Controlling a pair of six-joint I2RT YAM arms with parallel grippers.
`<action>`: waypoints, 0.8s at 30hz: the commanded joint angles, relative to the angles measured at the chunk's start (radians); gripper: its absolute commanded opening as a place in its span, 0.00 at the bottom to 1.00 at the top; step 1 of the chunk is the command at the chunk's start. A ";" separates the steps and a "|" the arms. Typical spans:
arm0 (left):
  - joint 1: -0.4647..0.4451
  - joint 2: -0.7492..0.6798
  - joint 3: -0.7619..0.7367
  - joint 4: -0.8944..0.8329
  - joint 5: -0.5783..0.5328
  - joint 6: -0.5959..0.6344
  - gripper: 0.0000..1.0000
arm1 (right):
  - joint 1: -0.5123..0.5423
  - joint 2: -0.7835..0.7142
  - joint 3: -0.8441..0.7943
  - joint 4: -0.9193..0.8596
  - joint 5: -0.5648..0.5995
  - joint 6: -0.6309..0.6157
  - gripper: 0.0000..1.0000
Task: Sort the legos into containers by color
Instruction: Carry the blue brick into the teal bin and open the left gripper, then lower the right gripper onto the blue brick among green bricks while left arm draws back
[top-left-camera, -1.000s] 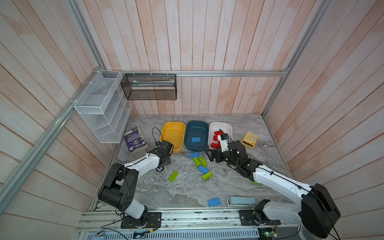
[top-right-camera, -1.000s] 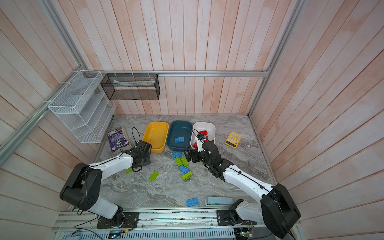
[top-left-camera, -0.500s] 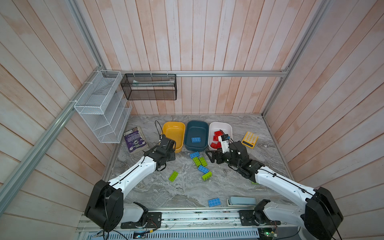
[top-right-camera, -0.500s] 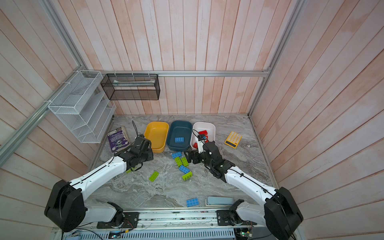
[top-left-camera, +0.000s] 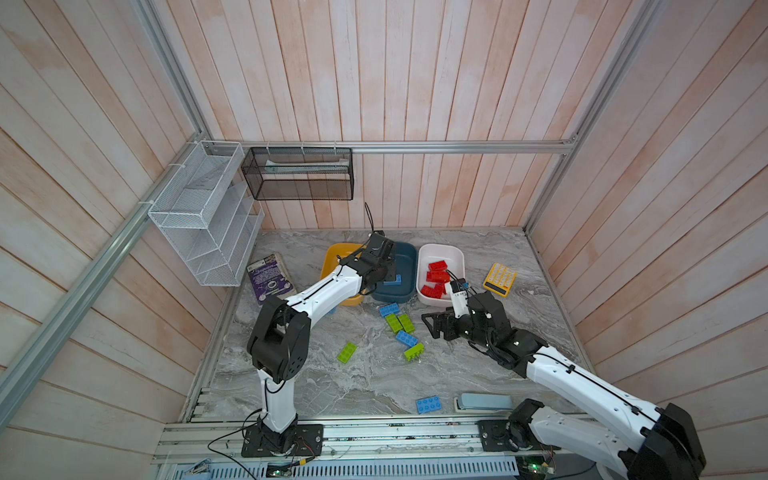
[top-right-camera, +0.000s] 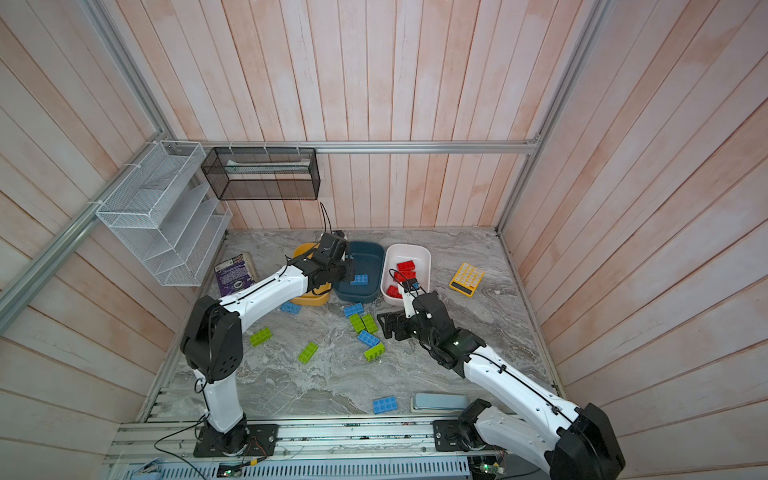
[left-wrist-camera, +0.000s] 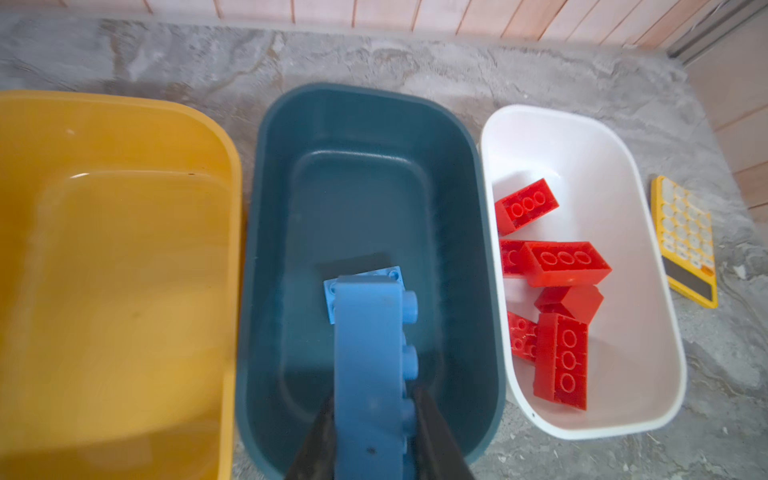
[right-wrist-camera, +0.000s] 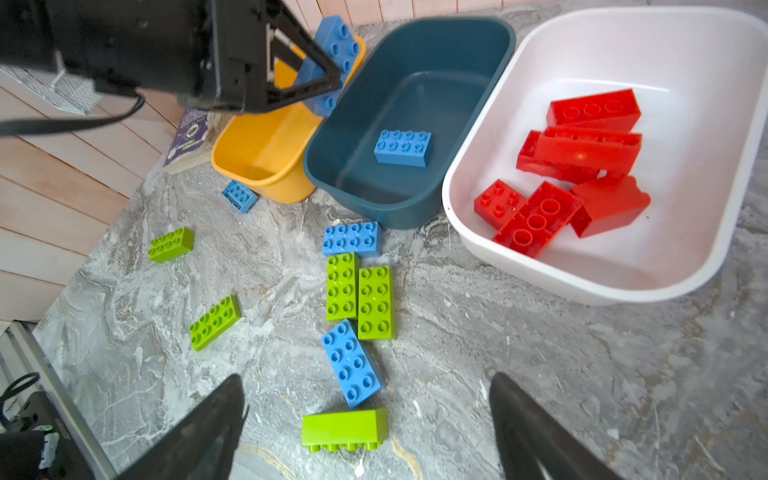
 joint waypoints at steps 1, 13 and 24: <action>0.001 0.066 0.085 -0.012 0.043 0.048 0.27 | 0.010 -0.013 -0.032 -0.086 0.010 -0.005 0.91; 0.017 0.061 0.082 0.011 0.065 0.045 0.71 | 0.048 0.139 0.030 -0.089 0.009 -0.048 0.95; 0.022 -0.324 -0.263 0.086 -0.026 0.041 0.76 | 0.159 0.414 0.198 -0.124 0.046 -0.125 0.94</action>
